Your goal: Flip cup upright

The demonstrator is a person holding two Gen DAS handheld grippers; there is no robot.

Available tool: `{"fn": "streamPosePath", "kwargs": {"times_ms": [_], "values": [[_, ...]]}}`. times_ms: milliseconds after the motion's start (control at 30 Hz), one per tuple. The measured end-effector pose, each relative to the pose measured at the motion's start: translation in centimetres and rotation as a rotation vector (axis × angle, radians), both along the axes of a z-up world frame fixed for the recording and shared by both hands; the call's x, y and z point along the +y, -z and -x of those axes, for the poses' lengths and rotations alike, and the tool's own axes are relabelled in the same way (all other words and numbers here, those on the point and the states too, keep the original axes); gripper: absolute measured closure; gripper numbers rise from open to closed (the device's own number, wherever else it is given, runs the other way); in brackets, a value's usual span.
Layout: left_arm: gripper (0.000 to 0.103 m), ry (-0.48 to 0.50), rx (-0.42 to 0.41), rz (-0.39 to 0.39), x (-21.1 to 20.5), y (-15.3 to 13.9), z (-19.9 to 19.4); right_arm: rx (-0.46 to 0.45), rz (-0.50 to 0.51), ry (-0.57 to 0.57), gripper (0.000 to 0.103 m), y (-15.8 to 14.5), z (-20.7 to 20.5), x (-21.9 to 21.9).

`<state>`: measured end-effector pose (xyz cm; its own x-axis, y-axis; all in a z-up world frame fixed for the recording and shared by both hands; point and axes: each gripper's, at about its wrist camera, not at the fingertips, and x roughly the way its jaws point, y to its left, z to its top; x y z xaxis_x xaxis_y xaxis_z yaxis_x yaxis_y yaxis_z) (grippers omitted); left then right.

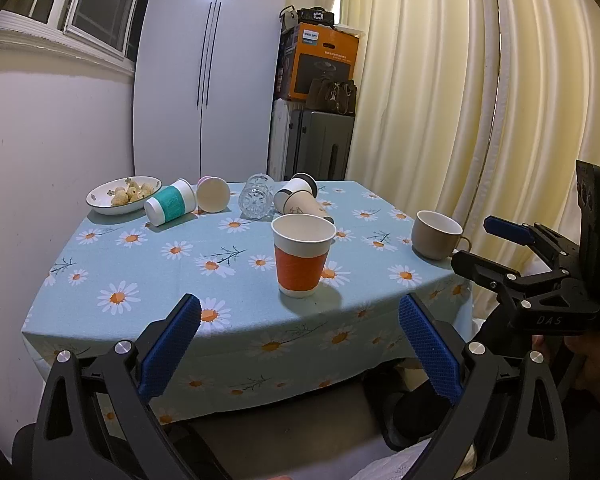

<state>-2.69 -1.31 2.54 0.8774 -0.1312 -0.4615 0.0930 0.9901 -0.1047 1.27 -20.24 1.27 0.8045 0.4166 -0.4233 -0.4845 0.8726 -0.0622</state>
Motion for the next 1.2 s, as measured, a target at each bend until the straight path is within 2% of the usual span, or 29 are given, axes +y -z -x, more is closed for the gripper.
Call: {"fn": "streamPosePath", "kwargs": {"times_ms": [1200], "values": [[0.006,-0.008,0.002,-0.018,-0.05,-0.02,0.18,-0.001,0.004,0.0,0.005,0.12,-0.05,-0.03]]}}
